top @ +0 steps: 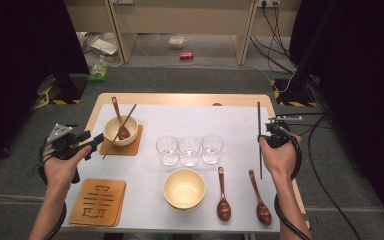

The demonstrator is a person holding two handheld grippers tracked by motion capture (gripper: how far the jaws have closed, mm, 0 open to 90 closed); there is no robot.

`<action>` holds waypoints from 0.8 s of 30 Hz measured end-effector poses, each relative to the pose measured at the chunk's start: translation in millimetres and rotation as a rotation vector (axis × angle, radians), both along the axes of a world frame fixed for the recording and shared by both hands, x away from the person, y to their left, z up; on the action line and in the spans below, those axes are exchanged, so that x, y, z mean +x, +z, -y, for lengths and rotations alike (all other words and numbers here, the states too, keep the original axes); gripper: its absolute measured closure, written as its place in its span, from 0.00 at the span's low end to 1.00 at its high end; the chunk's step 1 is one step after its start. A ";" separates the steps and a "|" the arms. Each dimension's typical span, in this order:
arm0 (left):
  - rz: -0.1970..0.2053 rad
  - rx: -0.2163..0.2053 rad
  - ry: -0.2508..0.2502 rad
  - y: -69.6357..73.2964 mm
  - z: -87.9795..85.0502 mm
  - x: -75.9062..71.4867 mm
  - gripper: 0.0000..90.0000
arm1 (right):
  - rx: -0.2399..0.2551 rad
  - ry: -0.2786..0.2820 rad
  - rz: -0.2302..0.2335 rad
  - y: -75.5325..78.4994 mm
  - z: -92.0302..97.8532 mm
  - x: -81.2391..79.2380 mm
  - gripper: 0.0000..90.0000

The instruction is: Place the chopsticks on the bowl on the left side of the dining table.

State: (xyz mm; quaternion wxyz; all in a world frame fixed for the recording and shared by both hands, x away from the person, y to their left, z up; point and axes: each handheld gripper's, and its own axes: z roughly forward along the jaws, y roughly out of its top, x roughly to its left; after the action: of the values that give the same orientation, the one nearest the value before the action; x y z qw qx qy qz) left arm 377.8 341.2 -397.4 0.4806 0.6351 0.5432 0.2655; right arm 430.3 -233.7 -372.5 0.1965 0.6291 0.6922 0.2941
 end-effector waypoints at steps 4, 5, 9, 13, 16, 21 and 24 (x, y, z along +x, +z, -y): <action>-0.001 0.000 0.000 -0.2 -0.1 -0.1 0.46 | 0.005 0.003 0.048 1.5 -4.3 2.5 0.94; -0.001 0.001 0.001 -0.3 -0.1 -0.1 0.47 | 0.008 0.004 0.060 1.8 -5.6 3.1 0.94; -0.001 0.004 0.001 -0.5 -0.1 -0.2 0.47 | 0.011 0.010 0.107 3.7 -10.0 5.3 0.94; 0.003 0.010 0.006 0.0 0.0 -0.6 0.47 | 0.010 0.014 0.145 6.4 -14.4 7.0 0.94; 0.005 0.018 0.011 0.3 -0.1 -0.8 0.46 | 0.014 0.021 0.166 8.1 -17.2 8.5 0.94; 0.006 0.022 0.018 0.2 -0.2 -0.8 0.45 | 0.013 0.029 0.192 9.7 -22.8 11.3 0.94; 0.007 0.021 0.020 0.4 -0.5 -1.0 0.44 | 0.009 0.040 0.210 9.8 -26.0 13.0 0.94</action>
State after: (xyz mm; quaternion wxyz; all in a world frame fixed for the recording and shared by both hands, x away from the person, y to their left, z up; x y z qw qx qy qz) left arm 376.8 341.8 -397.0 0.4732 0.6338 0.5451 0.2779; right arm 443.3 -207.7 -362.7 0.2592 0.5816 0.6791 0.3653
